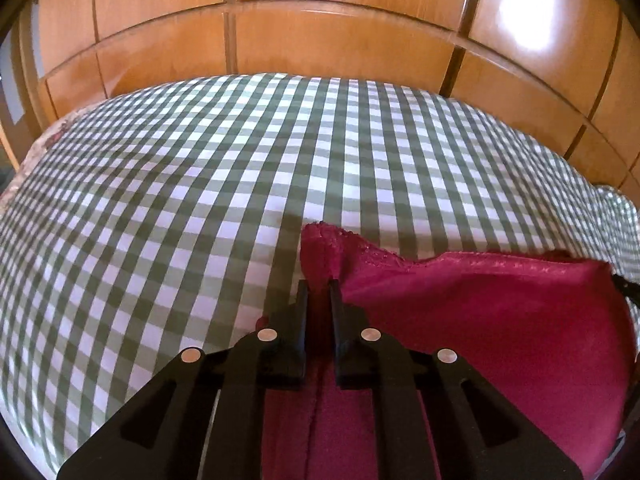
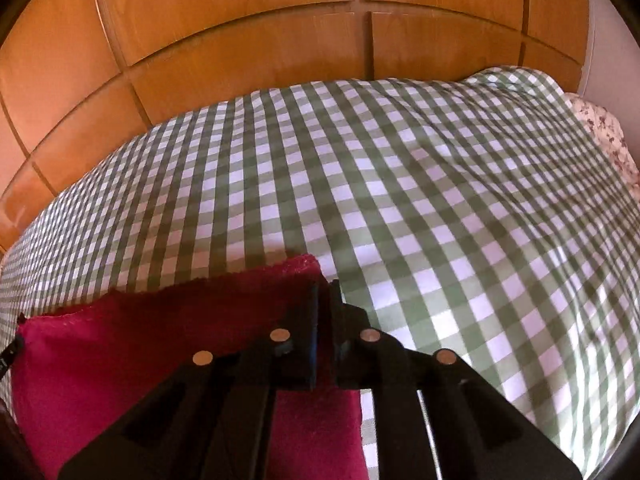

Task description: Fold small clothes

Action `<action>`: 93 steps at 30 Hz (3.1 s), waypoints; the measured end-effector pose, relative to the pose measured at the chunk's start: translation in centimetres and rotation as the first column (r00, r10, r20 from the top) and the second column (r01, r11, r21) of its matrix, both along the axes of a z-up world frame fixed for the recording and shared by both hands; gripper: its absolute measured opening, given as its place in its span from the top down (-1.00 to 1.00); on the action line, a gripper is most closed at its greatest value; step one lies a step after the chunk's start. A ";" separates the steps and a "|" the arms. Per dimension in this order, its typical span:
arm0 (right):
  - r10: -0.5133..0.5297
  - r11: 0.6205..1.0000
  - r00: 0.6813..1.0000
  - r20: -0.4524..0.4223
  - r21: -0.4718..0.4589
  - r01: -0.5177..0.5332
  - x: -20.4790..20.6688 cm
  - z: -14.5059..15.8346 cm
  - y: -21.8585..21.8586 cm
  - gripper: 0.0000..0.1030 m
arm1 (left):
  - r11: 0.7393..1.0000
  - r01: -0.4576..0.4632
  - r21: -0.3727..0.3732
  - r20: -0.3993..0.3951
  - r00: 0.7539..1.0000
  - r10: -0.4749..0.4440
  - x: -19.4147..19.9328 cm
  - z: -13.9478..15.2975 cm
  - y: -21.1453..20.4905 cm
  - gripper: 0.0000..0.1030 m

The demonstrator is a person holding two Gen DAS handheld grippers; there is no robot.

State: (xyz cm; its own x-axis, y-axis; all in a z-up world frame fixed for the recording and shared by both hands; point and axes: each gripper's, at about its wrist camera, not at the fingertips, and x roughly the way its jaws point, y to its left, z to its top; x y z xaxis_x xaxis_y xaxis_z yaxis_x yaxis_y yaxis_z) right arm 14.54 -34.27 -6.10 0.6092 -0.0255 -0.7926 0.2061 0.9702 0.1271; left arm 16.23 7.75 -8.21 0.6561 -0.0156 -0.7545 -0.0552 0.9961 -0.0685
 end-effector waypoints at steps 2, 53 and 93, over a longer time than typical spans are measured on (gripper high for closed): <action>-0.004 1.000 1.000 0.022 -0.005 0.004 -0.5 0.9 0.0 -0.02 | 0.999 -0.021 0.029 0.015 1.000 0.021 -0.6 0.5 -0.1 0.40; 0.078 0.929 0.996 -0.044 0.365 -0.057 -16.5 -0.6 -2.1 -0.50 | 0.976 0.177 0.130 0.069 0.980 -0.187 -13.2 0.3 -7.1 -0.32; 0.614 0.780 0.788 0.043 0.120 -0.614 -14.5 4.6 19.0 0.57 | 0.646 0.346 -0.681 0.063 0.906 -0.419 -7.2 2.6 -6.7 -0.52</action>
